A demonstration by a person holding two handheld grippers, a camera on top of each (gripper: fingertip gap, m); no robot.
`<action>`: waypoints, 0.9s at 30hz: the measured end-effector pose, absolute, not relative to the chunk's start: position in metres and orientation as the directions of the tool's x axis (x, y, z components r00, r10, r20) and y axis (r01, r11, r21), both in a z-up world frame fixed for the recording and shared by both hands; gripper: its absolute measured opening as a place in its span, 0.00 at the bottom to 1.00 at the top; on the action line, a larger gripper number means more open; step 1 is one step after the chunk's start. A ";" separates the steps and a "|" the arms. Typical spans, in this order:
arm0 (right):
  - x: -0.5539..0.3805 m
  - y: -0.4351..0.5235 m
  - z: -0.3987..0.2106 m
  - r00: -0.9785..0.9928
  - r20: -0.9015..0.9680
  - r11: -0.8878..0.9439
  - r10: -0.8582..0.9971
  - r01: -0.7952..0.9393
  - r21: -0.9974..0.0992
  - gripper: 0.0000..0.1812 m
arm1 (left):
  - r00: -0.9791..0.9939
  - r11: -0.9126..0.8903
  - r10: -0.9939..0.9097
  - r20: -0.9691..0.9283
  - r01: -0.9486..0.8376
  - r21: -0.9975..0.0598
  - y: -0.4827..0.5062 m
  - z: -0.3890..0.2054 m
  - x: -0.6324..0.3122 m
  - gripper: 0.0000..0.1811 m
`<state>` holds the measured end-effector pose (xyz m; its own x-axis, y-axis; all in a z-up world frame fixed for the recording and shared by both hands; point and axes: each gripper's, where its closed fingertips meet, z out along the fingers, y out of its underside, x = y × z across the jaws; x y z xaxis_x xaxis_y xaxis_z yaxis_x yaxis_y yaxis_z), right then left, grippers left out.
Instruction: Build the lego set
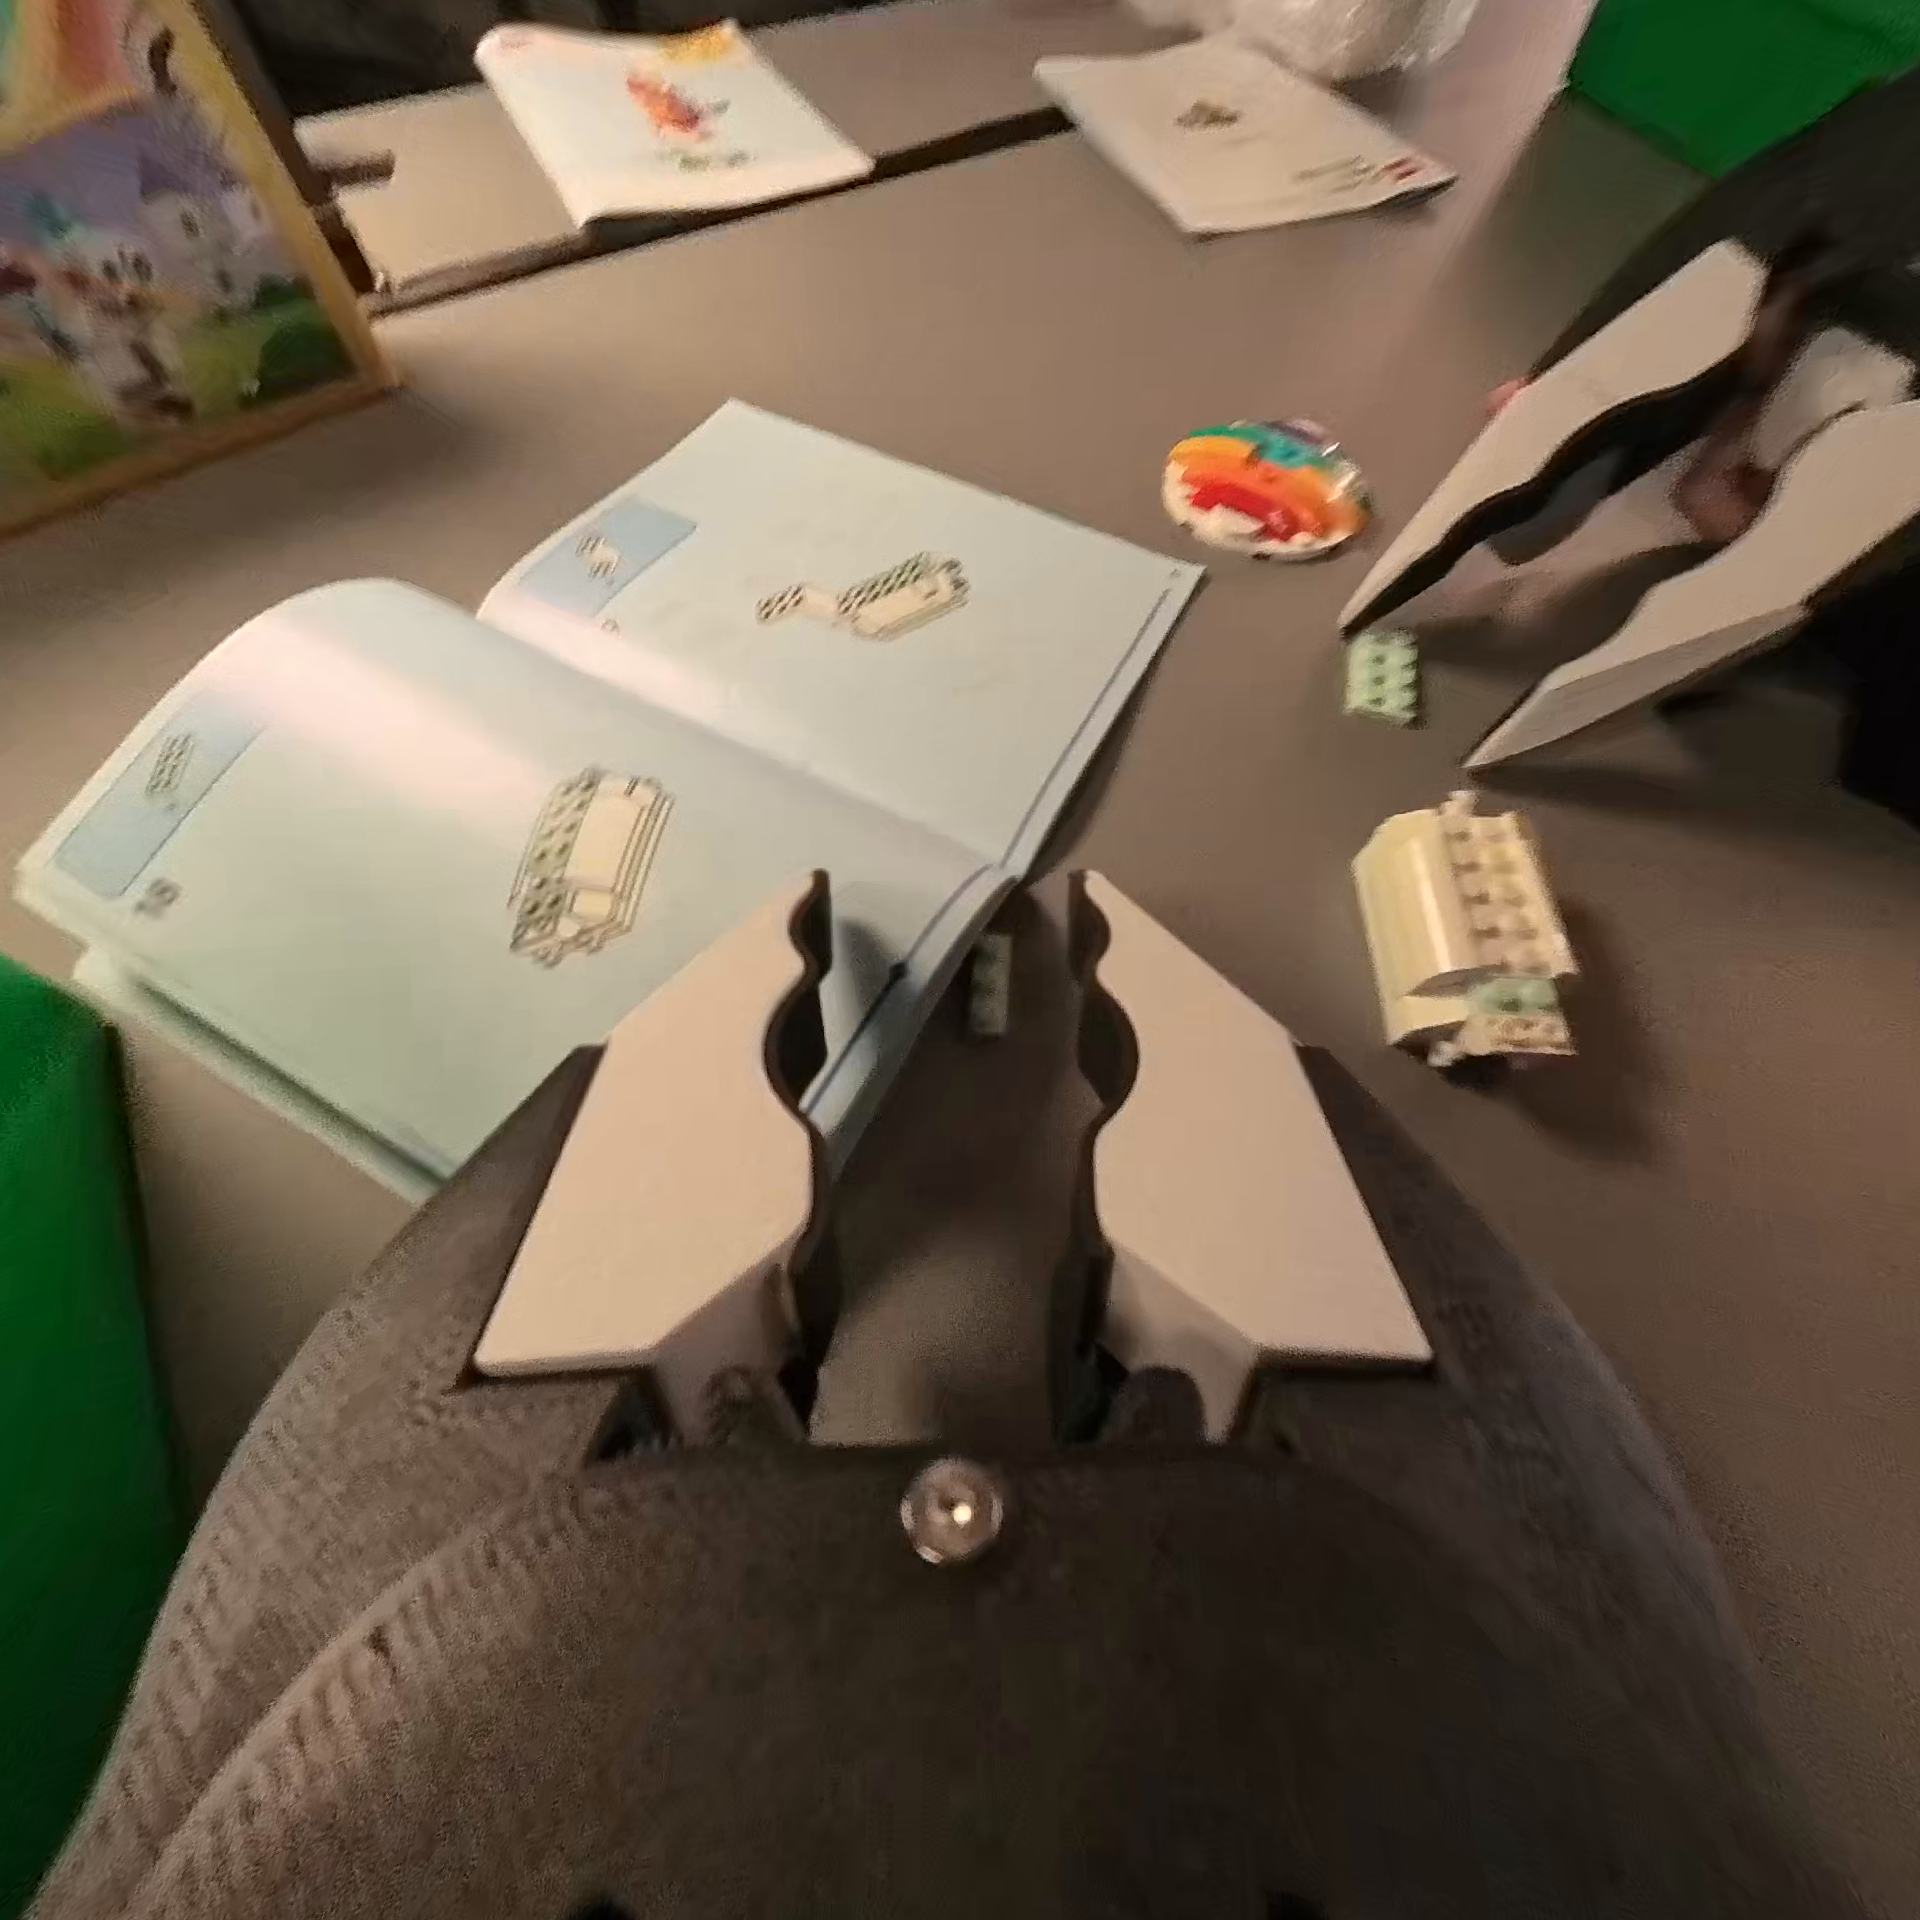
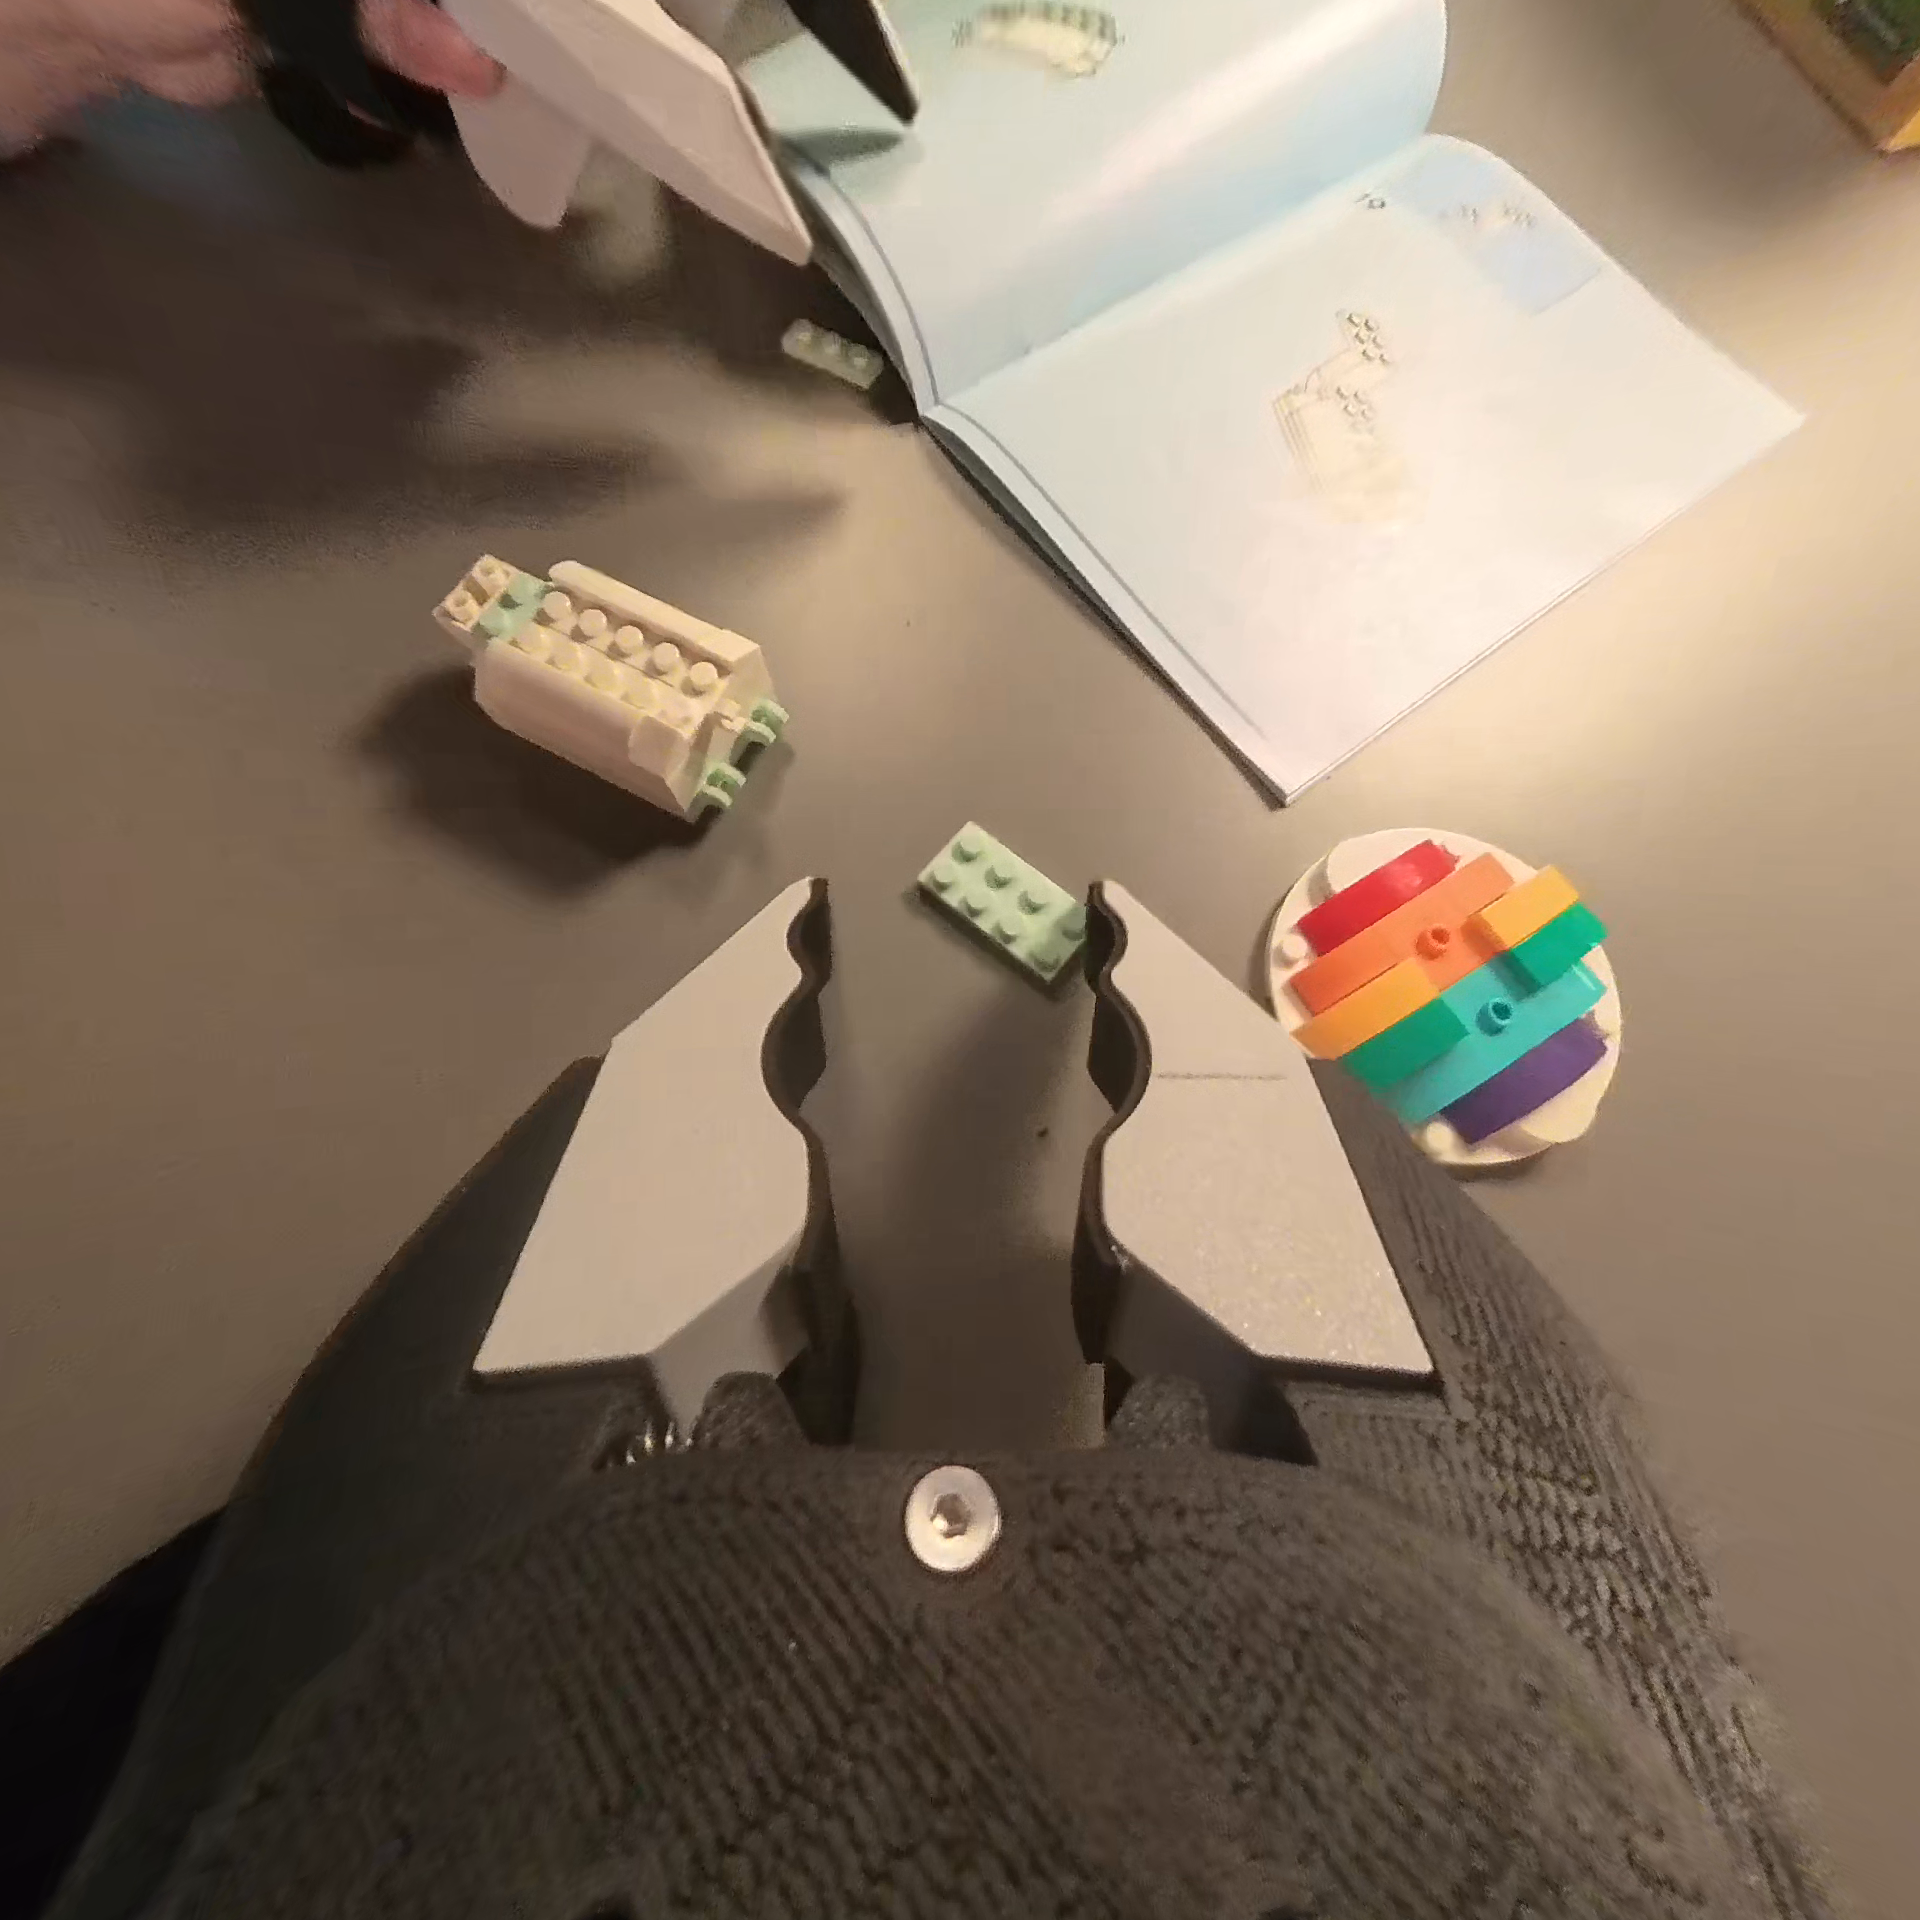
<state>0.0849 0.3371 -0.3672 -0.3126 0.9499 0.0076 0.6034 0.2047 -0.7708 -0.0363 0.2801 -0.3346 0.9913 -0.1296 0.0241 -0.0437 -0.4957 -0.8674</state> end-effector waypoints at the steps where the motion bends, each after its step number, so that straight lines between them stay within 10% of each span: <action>1: 0.086 0.337 -0.367 -0.313 -0.006 0.194 0.950 0.606 -0.772 0.26 | 0.987 -0.469 -0.161 0.017 -0.061 -0.881 0.280 -0.330 -0.030 0.25; 10: 0.093 0.335 -0.361 -0.342 -0.031 0.184 0.939 0.576 -0.797 0.22 | 0.836 -0.385 -0.541 0.089 -0.153 -0.910 0.264 -0.322 0.068 0.49; 27: 0.091 0.334 -0.367 -0.383 0.021 0.260 0.923 0.585 -0.769 0.08 | 0.887 -0.588 -0.459 0.046 -0.265 -0.764 0.268 -0.367 0.071 0.28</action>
